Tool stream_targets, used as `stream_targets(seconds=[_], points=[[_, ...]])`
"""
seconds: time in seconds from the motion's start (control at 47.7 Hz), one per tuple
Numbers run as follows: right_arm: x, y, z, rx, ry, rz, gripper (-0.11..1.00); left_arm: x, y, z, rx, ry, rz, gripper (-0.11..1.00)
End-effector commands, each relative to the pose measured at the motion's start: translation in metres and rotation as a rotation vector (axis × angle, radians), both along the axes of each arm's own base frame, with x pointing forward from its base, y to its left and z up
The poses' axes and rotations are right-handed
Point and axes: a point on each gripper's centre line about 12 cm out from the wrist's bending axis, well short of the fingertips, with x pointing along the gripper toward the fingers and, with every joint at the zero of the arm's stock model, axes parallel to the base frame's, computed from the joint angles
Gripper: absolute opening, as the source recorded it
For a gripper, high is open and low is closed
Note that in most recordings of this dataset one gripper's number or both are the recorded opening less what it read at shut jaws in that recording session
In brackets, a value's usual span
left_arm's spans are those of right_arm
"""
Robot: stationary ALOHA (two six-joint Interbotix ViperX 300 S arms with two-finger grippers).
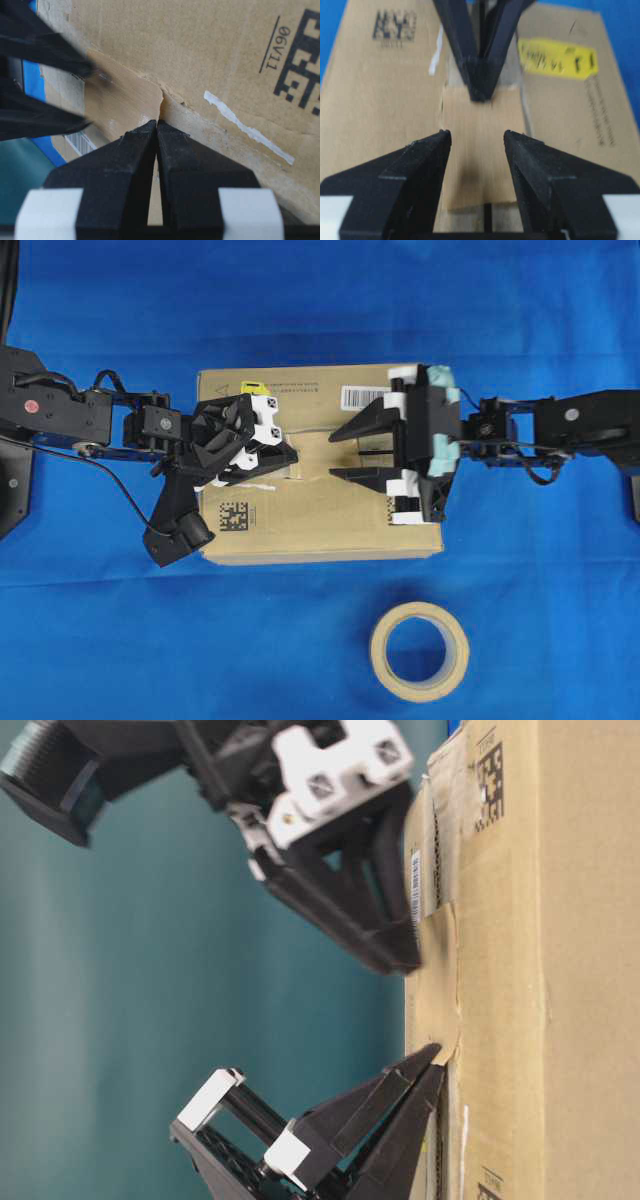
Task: Apply tape along the seams of the closed cardboard box to seal it securely.
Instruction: 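Bring the right gripper in to press the tape onto the seam, then press the tape down along the seam with both grippers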
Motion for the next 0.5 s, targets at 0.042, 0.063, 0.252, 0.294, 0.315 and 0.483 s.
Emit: stream_targets(seconds=[0.042,0.063,0.252,0.294,0.315,0.483], points=[[0.007,-0.007,0.004,0.001,-0.009,-0.019,0.57,0.003,0.002,0.007,-0.001,-0.021,0.007,0.00],[0.007,-0.009,0.003,0.004,-0.005,-0.023,0.57,0.003,0.002,0.008,-0.002,-0.023,0.006,0.00],[0.007,-0.016,-0.003,0.006,0.012,-0.043,0.56,0.004,0.002,0.008,-0.003,-0.023,0.009,0.00],[0.007,-0.016,-0.005,0.006,0.017,-0.042,0.56,0.004,0.002,0.008,-0.003,-0.023,0.009,0.00],[0.007,-0.016,-0.005,0.005,0.018,-0.041,0.56,0.004,0.002,0.008,-0.002,-0.023,0.008,0.00],[0.005,-0.015,-0.010,0.006,0.056,-0.036,0.56,0.004,0.004,0.008,-0.003,-0.025,0.013,0.00]])
